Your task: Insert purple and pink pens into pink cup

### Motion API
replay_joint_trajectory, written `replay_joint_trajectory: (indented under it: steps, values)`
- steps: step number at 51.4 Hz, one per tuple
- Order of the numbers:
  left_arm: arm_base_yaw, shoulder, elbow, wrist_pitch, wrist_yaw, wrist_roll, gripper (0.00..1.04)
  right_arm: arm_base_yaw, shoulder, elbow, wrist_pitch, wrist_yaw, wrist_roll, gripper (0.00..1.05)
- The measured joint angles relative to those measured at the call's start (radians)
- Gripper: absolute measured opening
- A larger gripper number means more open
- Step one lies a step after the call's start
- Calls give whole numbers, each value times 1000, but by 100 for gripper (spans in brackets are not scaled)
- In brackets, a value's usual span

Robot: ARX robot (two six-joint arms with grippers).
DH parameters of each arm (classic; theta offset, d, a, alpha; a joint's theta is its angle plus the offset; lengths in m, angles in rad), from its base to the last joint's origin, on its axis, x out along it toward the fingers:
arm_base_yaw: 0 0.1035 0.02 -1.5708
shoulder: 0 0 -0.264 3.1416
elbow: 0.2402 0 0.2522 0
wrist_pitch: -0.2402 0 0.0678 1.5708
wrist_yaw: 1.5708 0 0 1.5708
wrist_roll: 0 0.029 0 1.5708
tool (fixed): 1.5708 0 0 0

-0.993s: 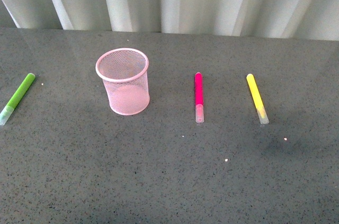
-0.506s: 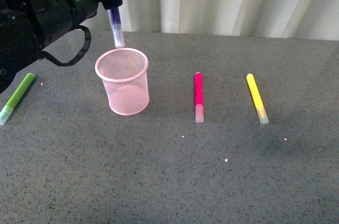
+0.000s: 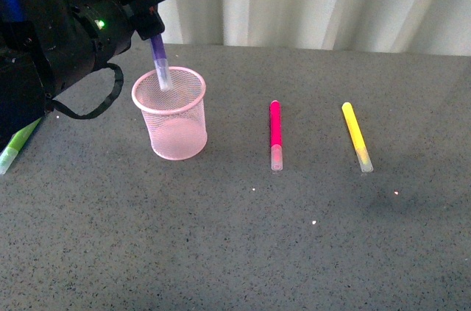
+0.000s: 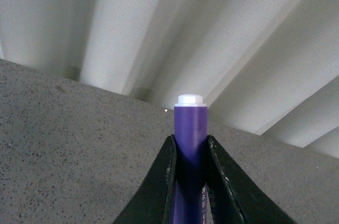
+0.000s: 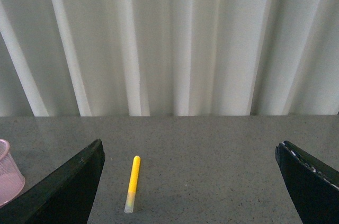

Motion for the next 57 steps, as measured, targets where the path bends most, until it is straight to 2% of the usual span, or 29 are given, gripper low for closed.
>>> replay_joint_trajectory:
  steps: [20,30,34,43,46,51,57]
  values:
    - [-13,22,2,-18,-3,-19,13,0,0,0,0,0,0,98]
    - [-5,13,1,-50,8,-38,43,0,0,0,0,0,0,98]
    - [5,-32,-6,-102,26,-43,59,0,0,0,0,0,0,98]
    - [29,-182,-34,-280,55,-25,86,0,0,0,0,0,0,98]
    - [41,-266,-47,-411,74,4,99,0,0,0,0,0,0,98]
    - [64,-436,-96,-728,120,89,98,0,0,0,0,0,0,98]
    - [97,-729,-264,-1001,86,125,98,0,0,0,0,0,0,98]
